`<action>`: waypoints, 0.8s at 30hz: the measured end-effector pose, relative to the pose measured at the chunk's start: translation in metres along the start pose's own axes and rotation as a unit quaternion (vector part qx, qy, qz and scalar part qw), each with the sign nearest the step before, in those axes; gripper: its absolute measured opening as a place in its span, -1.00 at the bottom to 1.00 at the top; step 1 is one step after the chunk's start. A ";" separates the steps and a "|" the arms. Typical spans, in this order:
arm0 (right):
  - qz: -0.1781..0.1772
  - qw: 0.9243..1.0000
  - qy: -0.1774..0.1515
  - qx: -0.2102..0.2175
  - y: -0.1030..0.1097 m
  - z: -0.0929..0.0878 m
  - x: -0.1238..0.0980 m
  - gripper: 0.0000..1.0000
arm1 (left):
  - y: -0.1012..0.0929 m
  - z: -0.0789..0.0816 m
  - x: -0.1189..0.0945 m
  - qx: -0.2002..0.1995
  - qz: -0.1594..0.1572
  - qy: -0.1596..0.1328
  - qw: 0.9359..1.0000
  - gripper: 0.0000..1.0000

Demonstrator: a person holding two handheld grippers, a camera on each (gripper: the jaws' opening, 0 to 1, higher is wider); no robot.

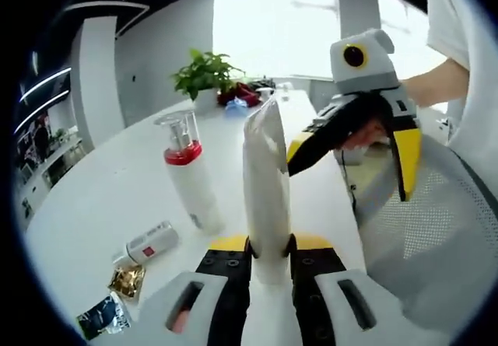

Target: Arrange the skincare products in the storage area until every visible bottle or jar stands upright without overlapping.

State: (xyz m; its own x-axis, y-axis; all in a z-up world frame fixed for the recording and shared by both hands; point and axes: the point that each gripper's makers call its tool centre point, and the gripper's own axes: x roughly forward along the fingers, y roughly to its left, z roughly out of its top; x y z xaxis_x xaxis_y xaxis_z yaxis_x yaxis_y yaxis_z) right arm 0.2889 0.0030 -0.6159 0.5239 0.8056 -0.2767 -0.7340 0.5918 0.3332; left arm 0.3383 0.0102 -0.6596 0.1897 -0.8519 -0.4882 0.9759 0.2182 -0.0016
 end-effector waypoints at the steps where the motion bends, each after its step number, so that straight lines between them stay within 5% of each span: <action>1: -0.003 1.000 0.000 0.003 -0.001 -0.001 -0.001 0.15 | 0.003 0.001 0.001 0.001 0.001 0.000 1.000 -0.70; 24: -0.079 0.996 0.016 0.025 -0.036 -0.021 -0.023 0.57 | 0.074 0.013 0.019 0.008 0.007 0.001 1.000 -0.70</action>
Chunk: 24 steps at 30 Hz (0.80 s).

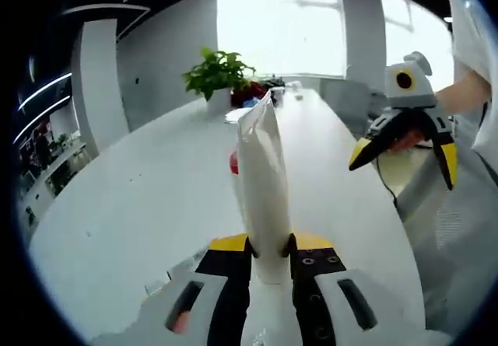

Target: Arrange the skincare products in the storage area until every visible bottle or jar stands upright without overlapping.

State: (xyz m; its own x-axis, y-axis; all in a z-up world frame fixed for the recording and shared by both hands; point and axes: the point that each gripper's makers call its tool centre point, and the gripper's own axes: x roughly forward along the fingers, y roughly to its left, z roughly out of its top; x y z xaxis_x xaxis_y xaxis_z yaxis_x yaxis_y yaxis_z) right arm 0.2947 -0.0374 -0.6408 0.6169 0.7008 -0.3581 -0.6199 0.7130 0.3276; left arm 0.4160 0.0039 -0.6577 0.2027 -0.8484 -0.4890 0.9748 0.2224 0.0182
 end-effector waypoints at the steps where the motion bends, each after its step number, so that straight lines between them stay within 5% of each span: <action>1: -0.002 1.000 0.001 0.000 -0.001 -0.001 0.000 0.58 | 0.003 0.000 0.001 0.000 -0.001 0.000 1.000 -0.70; 24: -0.015 1.000 0.013 -0.004 -0.008 -0.007 -0.001 0.66 | 0.014 0.002 0.010 0.003 -0.010 0.002 1.000 -0.67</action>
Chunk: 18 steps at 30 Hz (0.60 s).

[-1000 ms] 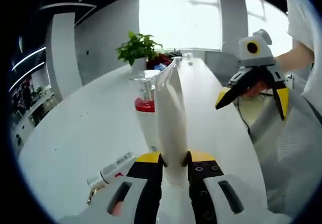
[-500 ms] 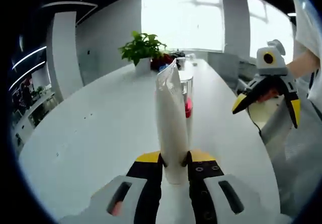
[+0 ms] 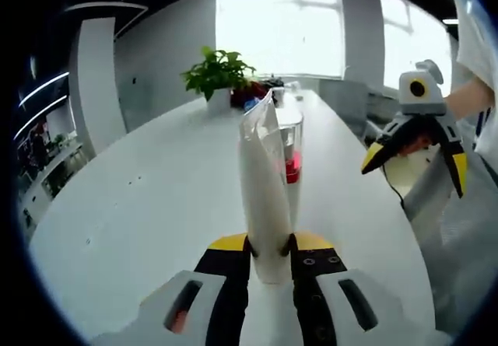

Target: Arrange the skincare products in the storage area until every visible bottle or jar stands upright without overlapping.

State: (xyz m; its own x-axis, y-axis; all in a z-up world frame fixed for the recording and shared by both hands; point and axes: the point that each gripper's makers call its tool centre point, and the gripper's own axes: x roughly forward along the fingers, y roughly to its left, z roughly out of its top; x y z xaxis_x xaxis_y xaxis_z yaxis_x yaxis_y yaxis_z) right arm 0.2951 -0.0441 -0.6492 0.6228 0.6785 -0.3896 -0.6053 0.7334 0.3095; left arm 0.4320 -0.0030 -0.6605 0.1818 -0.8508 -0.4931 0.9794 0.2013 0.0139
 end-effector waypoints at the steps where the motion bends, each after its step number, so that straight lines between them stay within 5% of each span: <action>1: 0.000 1.000 0.001 -0.001 0.000 0.000 0.000 0.67 | 0.000 0.000 0.000 -0.001 0.002 0.001 1.000 -0.67; 9: -0.001 1.000 0.005 -0.003 0.002 -0.002 -0.001 0.68 | 0.002 -0.005 -0.006 -0.016 0.021 0.011 1.000 -0.49; 18: -0.007 1.000 0.007 -0.010 0.003 -0.001 -0.004 0.73 | 0.001 -0.004 -0.021 -0.079 0.041 -0.004 0.996 -0.34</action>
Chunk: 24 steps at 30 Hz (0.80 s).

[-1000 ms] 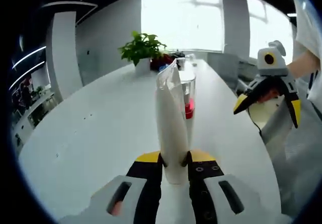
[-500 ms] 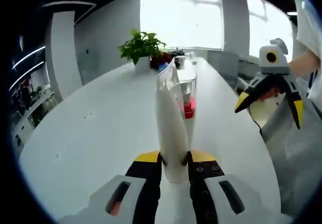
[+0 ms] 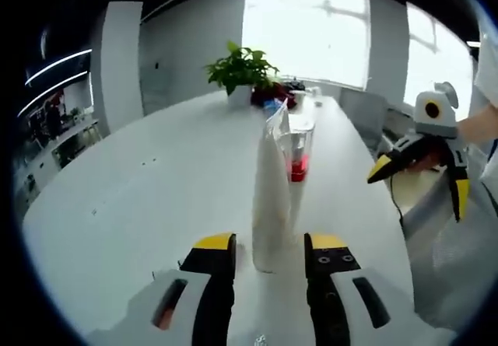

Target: Arrange the skincare products in the storage area until every visible bottle or jar stands upright without overlapping.

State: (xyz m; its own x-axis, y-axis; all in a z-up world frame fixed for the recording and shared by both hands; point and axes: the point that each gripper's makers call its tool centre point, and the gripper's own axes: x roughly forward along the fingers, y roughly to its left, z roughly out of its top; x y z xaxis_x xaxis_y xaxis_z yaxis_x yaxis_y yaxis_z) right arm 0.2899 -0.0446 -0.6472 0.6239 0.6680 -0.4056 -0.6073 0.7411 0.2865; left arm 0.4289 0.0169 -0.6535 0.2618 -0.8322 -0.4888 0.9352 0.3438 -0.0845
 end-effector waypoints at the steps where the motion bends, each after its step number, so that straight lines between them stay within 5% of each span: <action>1: 0.000 1.000 0.000 -0.001 0.000 0.000 0.000 0.73 | 0.000 -0.002 -0.002 -0.003 0.003 0.002 1.000 -0.31; 12: 0.004 1.000 -0.012 -0.009 0.011 0.010 -0.001 0.75 | -0.009 -0.019 -0.025 -0.046 0.033 0.011 0.998 -0.03; 16: 0.006 1.000 -0.016 -0.010 0.015 0.012 -0.002 0.76 | -0.018 -0.022 -0.036 -0.091 0.044 -0.004 0.995 0.20; 24: 0.001 1.000 -0.022 -0.014 0.017 0.017 -0.003 0.79 | -0.037 -0.045 -0.056 -0.131 0.066 0.000 0.989 0.28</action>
State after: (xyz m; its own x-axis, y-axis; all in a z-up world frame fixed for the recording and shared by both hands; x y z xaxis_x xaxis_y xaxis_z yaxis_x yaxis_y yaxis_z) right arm 0.2864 -0.0333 -0.6260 0.6430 0.6724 -0.3667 -0.6215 0.7379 0.2633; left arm 0.3691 0.0697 -0.6619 0.3769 -0.7727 -0.5107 0.7992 0.5500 -0.2423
